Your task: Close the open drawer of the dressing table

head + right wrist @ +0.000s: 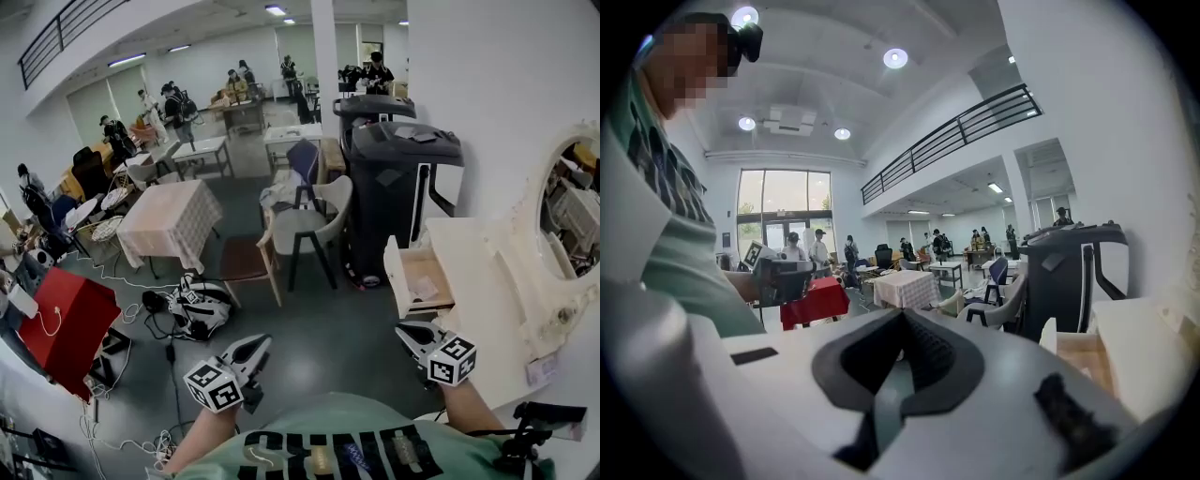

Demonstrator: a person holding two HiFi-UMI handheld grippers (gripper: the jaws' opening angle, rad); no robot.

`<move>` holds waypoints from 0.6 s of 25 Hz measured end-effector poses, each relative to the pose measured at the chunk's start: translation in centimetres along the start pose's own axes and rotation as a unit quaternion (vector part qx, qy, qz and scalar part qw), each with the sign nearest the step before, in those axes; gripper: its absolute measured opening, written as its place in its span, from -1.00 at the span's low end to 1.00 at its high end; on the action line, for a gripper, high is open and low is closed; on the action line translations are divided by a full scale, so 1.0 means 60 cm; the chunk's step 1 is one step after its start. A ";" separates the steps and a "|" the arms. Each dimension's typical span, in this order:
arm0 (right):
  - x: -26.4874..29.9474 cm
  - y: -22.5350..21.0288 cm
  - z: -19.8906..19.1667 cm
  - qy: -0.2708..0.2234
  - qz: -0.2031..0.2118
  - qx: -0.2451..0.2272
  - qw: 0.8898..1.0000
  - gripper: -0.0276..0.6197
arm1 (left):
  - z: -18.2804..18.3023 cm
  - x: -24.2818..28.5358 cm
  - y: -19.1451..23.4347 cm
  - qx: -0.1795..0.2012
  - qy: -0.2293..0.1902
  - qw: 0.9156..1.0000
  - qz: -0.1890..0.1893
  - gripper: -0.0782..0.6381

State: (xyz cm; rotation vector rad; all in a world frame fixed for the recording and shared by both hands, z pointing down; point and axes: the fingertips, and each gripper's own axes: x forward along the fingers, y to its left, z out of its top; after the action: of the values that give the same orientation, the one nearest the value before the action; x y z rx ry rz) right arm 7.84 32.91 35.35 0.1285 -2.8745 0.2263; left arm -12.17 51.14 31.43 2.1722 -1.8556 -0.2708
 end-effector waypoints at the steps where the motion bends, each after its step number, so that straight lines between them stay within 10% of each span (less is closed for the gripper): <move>1: -0.003 -0.006 -0.003 0.000 0.001 0.002 1.000 -0.88 | -0.003 0.006 -0.005 -0.001 0.003 1.000 0.000 -0.76; 15: 0.150 -0.033 0.002 0.019 -0.017 0.005 1.000 -0.88 | 0.006 0.029 0.157 -0.040 0.005 0.999 -0.026 -0.76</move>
State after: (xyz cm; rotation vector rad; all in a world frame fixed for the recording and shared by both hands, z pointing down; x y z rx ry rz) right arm -0.62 30.36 37.85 0.1736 -2.8322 0.2338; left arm -20.83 48.06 34.22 2.1653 -1.7542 -0.3371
